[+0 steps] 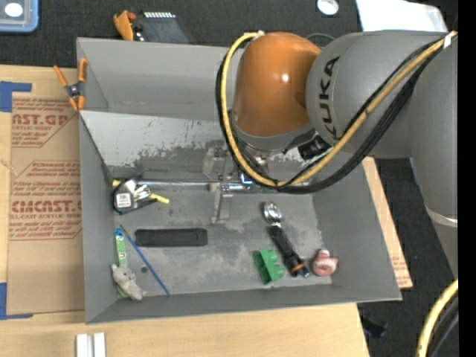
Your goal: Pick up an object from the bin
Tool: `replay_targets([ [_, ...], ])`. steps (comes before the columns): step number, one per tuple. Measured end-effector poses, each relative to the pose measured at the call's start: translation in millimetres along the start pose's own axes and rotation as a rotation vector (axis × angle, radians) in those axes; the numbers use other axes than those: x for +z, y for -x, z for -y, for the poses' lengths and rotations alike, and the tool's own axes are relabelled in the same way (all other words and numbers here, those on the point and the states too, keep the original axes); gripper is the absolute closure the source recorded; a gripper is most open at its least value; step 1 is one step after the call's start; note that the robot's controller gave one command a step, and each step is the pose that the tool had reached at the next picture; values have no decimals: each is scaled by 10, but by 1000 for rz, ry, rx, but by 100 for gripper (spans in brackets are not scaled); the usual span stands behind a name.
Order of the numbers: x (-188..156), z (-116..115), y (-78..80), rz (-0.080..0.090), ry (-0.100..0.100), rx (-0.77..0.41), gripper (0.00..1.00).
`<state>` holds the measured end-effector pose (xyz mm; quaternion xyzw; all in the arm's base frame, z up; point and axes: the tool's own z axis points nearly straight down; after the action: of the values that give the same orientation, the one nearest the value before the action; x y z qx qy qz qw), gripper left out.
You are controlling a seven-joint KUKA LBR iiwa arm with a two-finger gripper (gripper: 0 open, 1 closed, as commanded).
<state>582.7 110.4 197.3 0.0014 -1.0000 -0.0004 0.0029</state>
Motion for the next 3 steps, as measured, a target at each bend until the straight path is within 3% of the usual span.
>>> replay_targets([
  [1,-50,7,16,8,1,2,0],
  [2,815,-432,-142,11,1,-101,0],
  [3,979,-509,-199,9,0,-137,0],
])
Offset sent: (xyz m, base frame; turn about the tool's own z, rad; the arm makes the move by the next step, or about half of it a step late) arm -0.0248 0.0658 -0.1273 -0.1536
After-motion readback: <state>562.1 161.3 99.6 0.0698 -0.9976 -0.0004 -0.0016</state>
